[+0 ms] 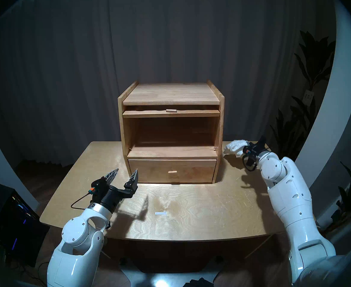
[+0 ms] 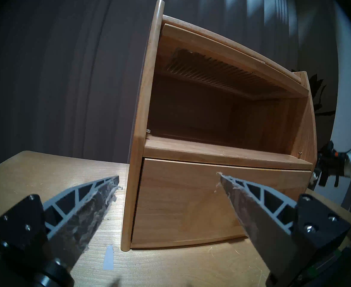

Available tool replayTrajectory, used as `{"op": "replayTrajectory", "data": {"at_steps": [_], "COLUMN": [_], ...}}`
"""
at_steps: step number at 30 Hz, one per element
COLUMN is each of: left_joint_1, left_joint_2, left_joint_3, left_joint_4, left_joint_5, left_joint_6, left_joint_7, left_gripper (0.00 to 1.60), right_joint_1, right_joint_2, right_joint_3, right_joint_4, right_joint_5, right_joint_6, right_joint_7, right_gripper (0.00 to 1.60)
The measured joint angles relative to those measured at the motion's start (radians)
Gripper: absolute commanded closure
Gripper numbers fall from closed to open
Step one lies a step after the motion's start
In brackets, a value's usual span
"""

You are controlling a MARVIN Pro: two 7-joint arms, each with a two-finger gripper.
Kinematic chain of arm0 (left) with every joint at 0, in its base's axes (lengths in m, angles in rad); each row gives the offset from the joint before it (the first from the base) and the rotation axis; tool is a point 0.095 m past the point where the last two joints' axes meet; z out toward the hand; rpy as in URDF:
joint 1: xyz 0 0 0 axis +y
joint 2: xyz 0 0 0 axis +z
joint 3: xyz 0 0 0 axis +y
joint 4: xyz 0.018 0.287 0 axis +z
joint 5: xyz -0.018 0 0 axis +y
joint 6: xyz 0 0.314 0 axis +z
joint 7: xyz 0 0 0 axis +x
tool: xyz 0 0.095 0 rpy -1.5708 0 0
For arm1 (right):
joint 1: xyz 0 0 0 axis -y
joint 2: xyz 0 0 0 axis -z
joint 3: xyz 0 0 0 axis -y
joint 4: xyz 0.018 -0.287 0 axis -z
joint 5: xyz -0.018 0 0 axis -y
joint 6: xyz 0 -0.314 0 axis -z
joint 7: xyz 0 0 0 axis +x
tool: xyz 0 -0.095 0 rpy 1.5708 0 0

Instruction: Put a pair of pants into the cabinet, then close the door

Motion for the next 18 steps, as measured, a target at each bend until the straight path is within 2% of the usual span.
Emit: {"op": "replayTrajectory", "data": {"at_steps": [10, 18], "left_joint_1": [0.000, 0.000], "left_joint_2": [0.006, 0.011], "left_joint_3": [0.000, 0.000], "left_joint_4": [0.007, 0.014], "left_joint_5": [-0.010, -0.017], "left_joint_6": [0.000, 0.000], "left_joint_7": [-0.002, -0.003], "left_gripper": [0.00, 0.00], "right_joint_1": [0.090, 0.166], "right_joint_2": [-0.006, -0.041], "right_joint_3": [0.072, 0.062], "right_joint_4": [-0.121, -0.224], "right_joint_5": [0.096, 0.186], "right_joint_6": [-0.054, -0.116], "right_joint_7": [-0.091, -0.142], "right_gripper": [1.60, 1.60]}}
